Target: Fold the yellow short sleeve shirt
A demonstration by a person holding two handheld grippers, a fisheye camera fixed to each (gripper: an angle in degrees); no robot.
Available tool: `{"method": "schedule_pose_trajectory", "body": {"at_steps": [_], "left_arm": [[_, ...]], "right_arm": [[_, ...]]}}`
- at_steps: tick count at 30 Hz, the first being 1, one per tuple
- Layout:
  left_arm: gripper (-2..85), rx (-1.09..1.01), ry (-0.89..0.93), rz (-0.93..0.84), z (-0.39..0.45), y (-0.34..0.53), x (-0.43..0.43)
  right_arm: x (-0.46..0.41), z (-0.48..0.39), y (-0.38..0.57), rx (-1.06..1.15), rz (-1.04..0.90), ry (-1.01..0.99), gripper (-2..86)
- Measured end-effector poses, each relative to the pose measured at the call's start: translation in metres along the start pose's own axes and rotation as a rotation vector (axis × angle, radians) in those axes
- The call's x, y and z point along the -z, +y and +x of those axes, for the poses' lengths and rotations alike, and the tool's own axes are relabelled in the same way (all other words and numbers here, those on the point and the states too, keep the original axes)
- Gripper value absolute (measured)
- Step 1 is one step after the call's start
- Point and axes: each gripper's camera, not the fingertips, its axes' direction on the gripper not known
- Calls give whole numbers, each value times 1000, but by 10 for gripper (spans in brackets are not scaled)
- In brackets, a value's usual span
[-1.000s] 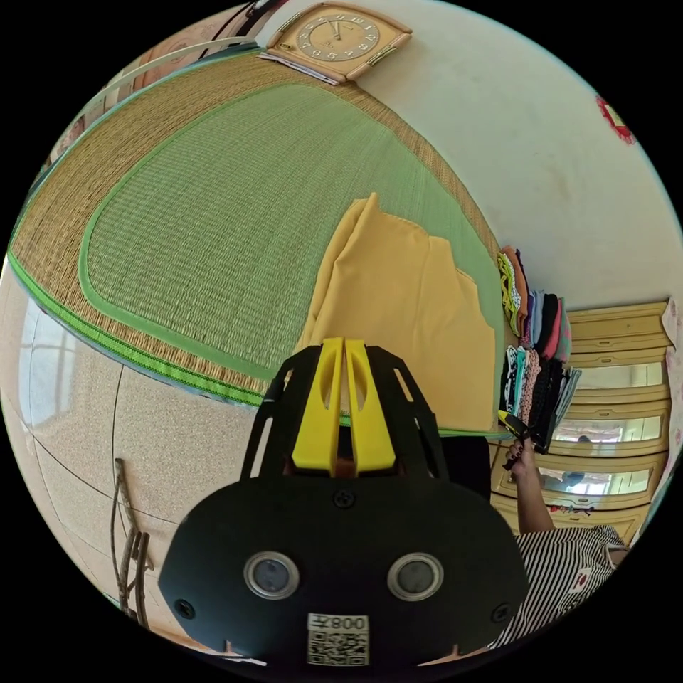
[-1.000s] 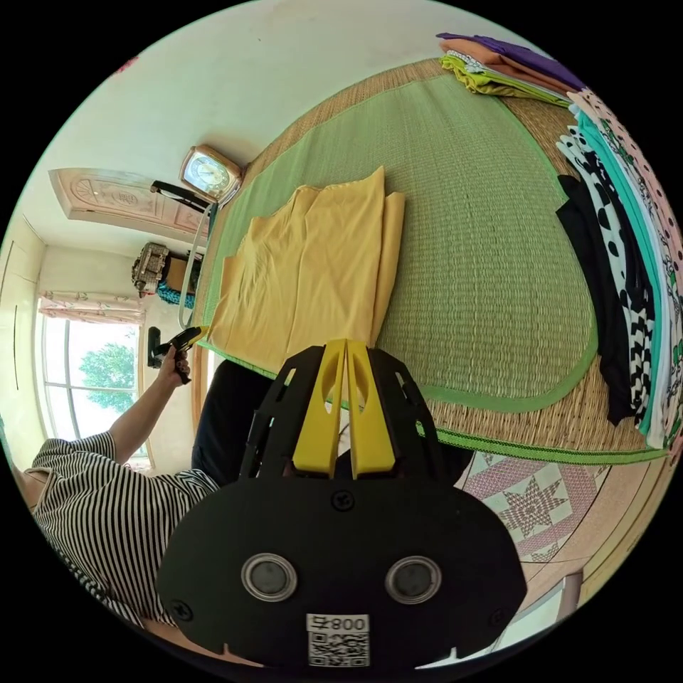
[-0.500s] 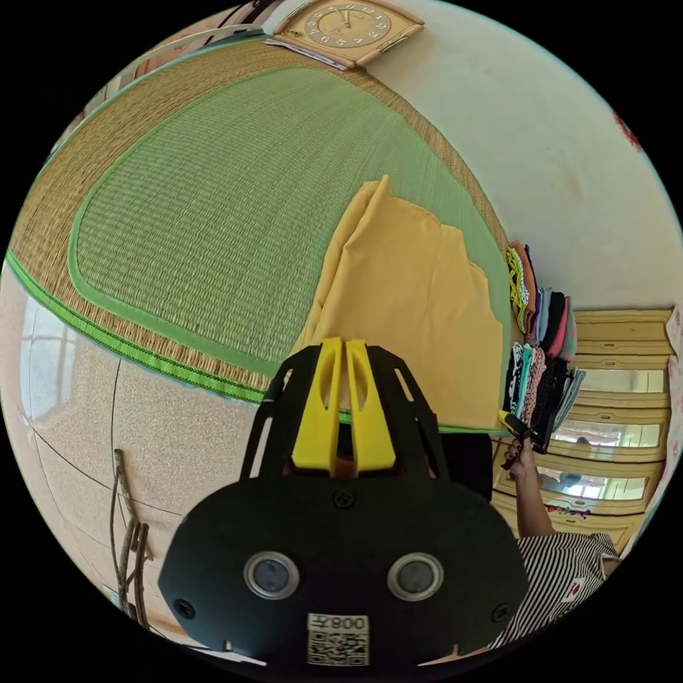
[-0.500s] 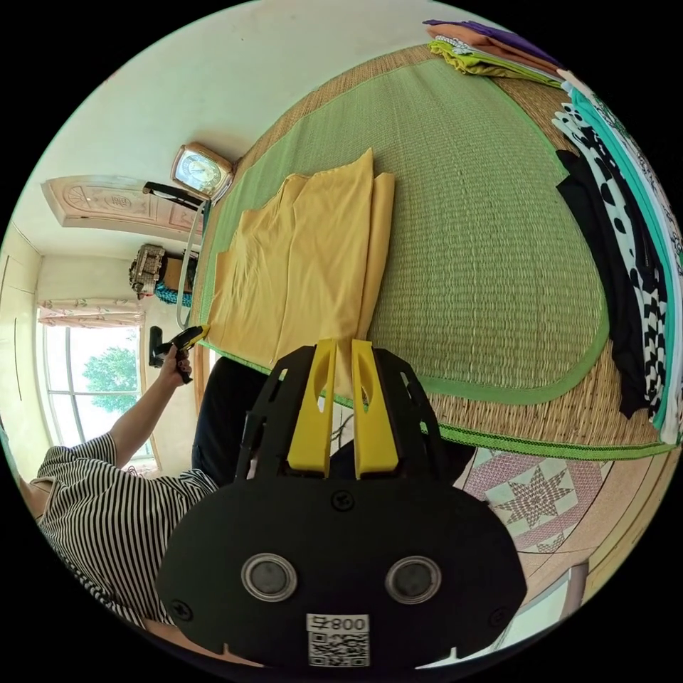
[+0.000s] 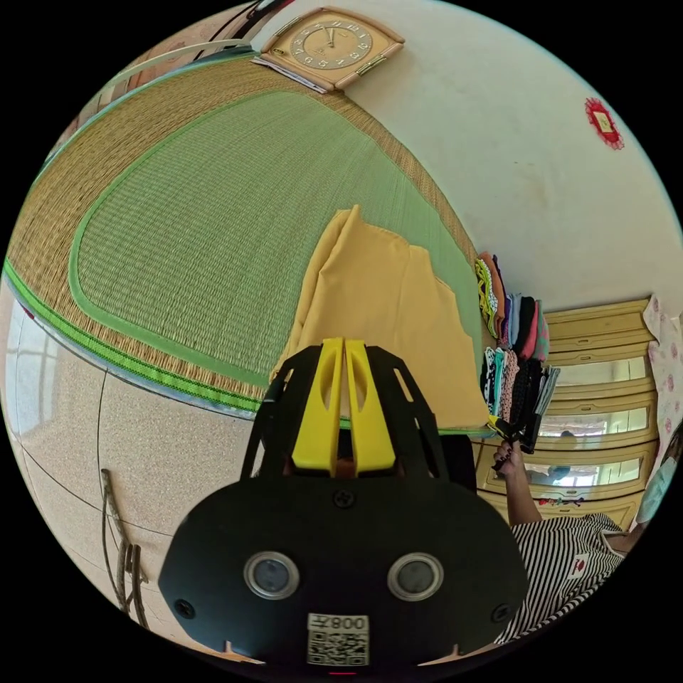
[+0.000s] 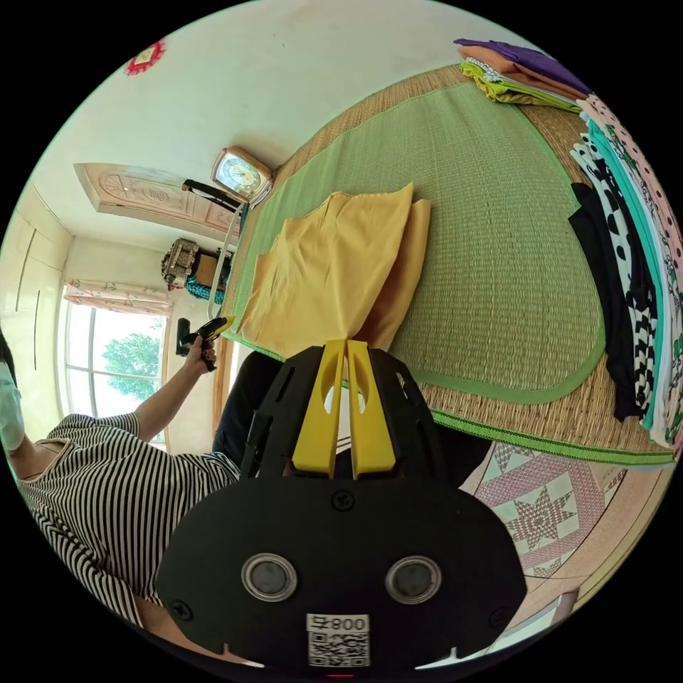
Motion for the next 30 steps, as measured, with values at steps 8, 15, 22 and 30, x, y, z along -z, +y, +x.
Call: {"method": "schedule_pose_trajectory", "body": {"at_steps": [8,15,22,30], "left_arm": [[3,55,-29,-26,-18,8,-36],[9,34,-55,-18,-12,11,-72],[4,38,-125,-67,-7,13,-127],[1,46,-164,-64,-5,27,-177]], "right_arm": [[-20,21,15,-58,-86,62,3],[-22,34,17,-110,-56,36,5],[-15,39,16,-132,-14,19,2],[-20,47,11,-146,-32,27,3]]}}
